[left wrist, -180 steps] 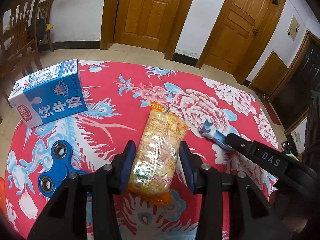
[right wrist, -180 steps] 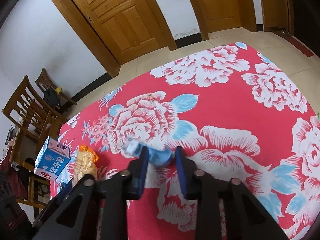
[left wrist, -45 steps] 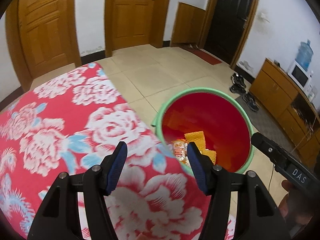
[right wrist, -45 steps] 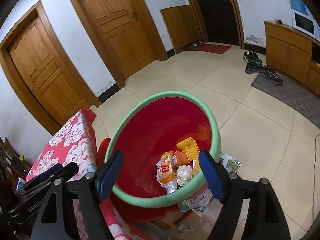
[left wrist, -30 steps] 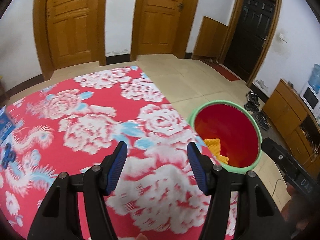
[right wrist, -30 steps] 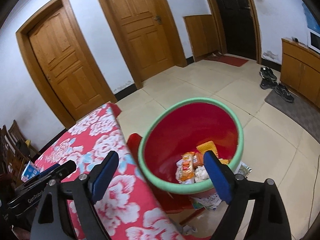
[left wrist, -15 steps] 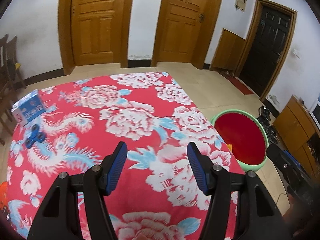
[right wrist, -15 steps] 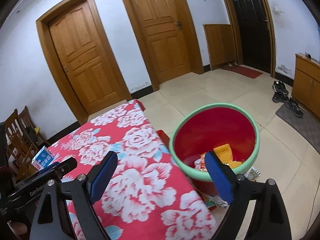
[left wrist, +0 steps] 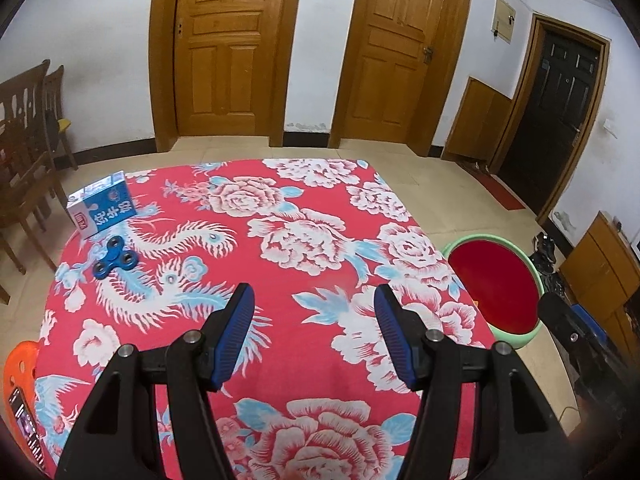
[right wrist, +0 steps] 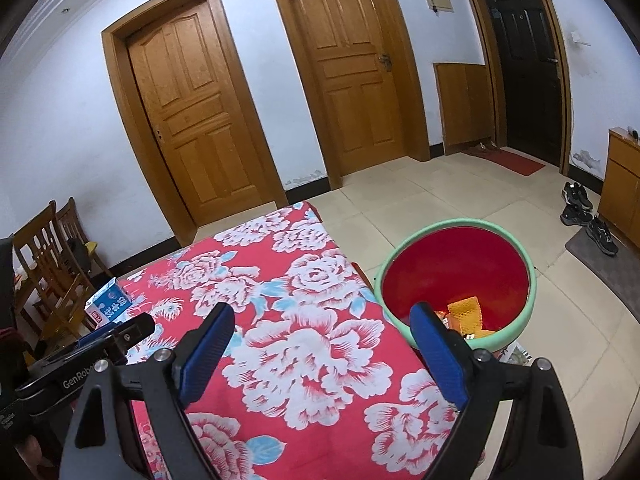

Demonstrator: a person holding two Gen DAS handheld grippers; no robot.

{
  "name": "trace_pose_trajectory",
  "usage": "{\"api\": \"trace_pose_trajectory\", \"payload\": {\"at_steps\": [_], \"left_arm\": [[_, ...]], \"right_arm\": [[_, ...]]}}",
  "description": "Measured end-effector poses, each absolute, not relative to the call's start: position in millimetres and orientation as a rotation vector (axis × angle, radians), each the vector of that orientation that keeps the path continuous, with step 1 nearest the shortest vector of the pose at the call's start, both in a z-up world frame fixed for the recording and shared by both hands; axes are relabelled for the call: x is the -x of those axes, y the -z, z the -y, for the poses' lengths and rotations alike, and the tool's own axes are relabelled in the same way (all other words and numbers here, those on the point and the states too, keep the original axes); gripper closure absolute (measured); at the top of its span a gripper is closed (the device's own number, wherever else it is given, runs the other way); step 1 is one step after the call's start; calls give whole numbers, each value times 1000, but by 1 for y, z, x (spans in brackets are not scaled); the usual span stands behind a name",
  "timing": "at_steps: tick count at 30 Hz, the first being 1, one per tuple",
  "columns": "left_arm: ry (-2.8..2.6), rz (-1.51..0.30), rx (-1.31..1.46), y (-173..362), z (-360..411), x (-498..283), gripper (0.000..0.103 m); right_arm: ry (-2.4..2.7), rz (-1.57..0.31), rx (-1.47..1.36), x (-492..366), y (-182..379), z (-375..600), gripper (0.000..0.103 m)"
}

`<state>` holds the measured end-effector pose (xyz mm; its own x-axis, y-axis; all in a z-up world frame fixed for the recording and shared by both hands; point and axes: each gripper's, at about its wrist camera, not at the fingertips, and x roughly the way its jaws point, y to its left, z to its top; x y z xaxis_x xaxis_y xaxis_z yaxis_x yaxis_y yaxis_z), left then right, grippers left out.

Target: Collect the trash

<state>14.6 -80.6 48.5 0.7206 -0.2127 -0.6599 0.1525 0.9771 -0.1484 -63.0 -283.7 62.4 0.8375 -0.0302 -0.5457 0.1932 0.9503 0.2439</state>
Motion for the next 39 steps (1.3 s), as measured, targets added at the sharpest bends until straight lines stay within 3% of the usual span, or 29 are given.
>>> {"api": "trace_pose_trajectory", "payload": {"at_steps": [39], "left_arm": [[141, -726, 101, -53, 67, -9, 41]], "right_arm": [[101, -566, -294, 66, -66, 278, 12]]}}
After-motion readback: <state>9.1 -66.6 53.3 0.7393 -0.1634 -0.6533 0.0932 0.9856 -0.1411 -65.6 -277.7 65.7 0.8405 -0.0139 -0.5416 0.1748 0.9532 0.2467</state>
